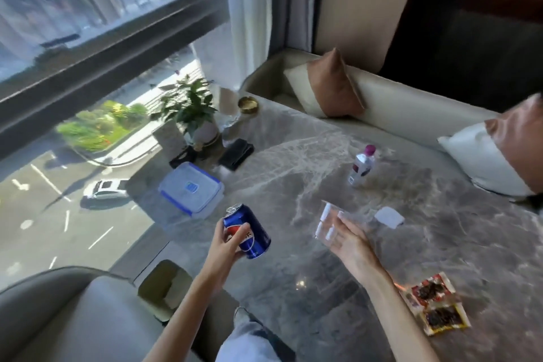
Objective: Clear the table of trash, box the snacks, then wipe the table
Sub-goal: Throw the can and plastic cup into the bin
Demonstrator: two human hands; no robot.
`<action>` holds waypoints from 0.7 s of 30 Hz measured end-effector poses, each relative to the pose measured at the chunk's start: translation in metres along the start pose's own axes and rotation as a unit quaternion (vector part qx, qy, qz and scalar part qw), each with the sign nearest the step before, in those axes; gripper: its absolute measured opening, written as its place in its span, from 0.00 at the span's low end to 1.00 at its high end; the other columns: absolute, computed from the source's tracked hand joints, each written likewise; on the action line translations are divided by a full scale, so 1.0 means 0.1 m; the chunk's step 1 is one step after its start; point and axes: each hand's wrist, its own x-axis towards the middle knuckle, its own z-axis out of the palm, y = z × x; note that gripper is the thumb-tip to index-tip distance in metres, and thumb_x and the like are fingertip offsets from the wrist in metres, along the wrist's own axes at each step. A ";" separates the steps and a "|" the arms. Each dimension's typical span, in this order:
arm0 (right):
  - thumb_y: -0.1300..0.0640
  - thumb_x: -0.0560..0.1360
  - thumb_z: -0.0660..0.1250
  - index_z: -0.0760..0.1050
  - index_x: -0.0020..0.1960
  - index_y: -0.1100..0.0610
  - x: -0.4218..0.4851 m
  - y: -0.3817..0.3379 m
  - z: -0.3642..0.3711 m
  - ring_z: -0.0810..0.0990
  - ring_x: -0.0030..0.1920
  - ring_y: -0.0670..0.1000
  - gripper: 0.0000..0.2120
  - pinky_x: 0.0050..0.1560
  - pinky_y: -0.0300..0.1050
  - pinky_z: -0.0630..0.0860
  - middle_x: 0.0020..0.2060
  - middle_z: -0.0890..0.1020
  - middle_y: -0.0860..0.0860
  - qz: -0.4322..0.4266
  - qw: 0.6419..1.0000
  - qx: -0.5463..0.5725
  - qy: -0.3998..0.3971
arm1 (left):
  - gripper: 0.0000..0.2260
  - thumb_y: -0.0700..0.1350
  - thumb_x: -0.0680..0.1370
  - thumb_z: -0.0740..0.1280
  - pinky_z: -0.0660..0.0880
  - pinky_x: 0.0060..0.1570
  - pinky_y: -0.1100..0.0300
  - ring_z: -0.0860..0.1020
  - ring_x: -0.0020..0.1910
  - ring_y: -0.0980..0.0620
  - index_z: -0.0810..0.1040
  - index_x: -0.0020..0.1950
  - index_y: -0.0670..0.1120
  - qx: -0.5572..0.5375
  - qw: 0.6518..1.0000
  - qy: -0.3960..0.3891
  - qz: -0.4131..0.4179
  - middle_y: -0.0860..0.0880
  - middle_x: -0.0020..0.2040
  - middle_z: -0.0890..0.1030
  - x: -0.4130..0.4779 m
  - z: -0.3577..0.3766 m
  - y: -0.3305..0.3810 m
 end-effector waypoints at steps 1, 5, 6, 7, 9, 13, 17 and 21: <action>0.48 0.64 0.78 0.83 0.57 0.53 0.04 0.02 0.16 0.85 0.52 0.50 0.22 0.47 0.45 0.82 0.50 0.85 0.50 0.015 1.000 -0.015 -0.013 | 0.23 0.57 0.66 0.76 0.82 0.45 0.54 0.84 0.52 0.53 0.76 0.59 0.58 -0.006 1.000 0.018 0.005 0.50 0.53 0.83 -0.07 -0.14 0.02; 0.50 0.67 0.74 0.83 0.57 0.55 0.28 0.24 0.94 0.86 0.48 0.49 0.19 0.42 0.42 0.82 0.48 0.86 0.50 0.071 0.993 -0.073 -0.059 | 0.31 0.56 0.67 0.76 0.81 0.47 0.51 0.84 0.53 0.50 0.70 0.66 0.51 -0.051 0.990 0.126 0.022 0.46 0.57 0.81 -0.35 -0.80 0.03; 0.51 0.68 0.72 0.82 0.56 0.55 0.36 0.33 1.17 0.86 0.47 0.49 0.18 0.42 0.42 0.82 0.47 0.86 0.50 0.085 0.990 -0.084 -0.073 | 0.33 0.56 0.66 0.76 0.81 0.46 0.51 0.84 0.52 0.49 0.69 0.67 0.49 -0.061 0.985 0.161 0.023 0.45 0.58 0.81 -0.44 -0.98 0.03; 0.51 0.68 0.71 0.80 0.58 0.55 0.41 0.43 1.42 0.85 0.47 0.49 0.20 0.43 0.43 0.82 0.48 0.86 0.51 0.102 0.986 -0.093 -0.091 | 0.34 0.56 0.65 0.75 0.81 0.44 0.52 0.84 0.51 0.49 0.68 0.67 0.47 -0.070 0.977 0.199 0.025 0.45 0.57 0.81 -0.53 -1.17 0.04; 0.51 0.67 0.70 0.75 0.65 0.57 0.51 0.67 1.97 0.82 0.53 0.52 0.27 0.52 0.49 0.81 0.54 0.83 0.53 0.138 0.974 -0.113 -0.140 | 0.33 0.54 0.66 0.74 0.82 0.43 0.52 0.83 0.50 0.48 0.68 0.67 0.45 -0.086 0.957 0.273 0.033 0.45 0.56 0.81 -0.72 -1.58 0.05; 0.53 0.73 0.66 0.68 0.72 0.59 0.71 1.30 2.99 0.76 0.60 0.57 0.29 0.71 0.63 0.66 0.58 0.77 0.56 0.194 0.945 -0.165 -0.207 | 0.15 0.47 0.75 0.70 0.80 0.52 0.47 0.82 0.52 0.50 0.71 0.60 0.51 -0.139 0.918 0.368 0.047 0.47 0.56 0.80 -0.99 -2.47 0.01; 0.54 0.71 0.69 0.68 0.72 0.57 1.00 2.17 3.69 0.81 0.53 0.52 0.30 0.61 0.55 0.74 0.50 0.83 0.50 0.214 0.923 -0.243 -0.210 | 0.19 0.45 0.77 0.69 0.81 0.44 0.55 0.81 0.52 0.50 0.66 0.65 0.50 -0.174 0.892 0.417 0.017 0.51 0.56 0.78 -0.90 -3.27 -0.29; 0.55 0.74 0.70 0.71 0.69 0.56 1.45 3.22 3.95 0.80 0.60 0.51 0.24 0.48 0.47 0.82 0.58 0.80 0.50 0.247 0.904 -0.294 -0.187 | 0.22 0.47 0.76 0.70 0.81 0.49 0.49 0.79 0.54 0.54 0.63 0.65 0.54 -0.194 0.878 0.433 -0.061 0.54 0.56 0.77 -0.46 -3.93 -1.02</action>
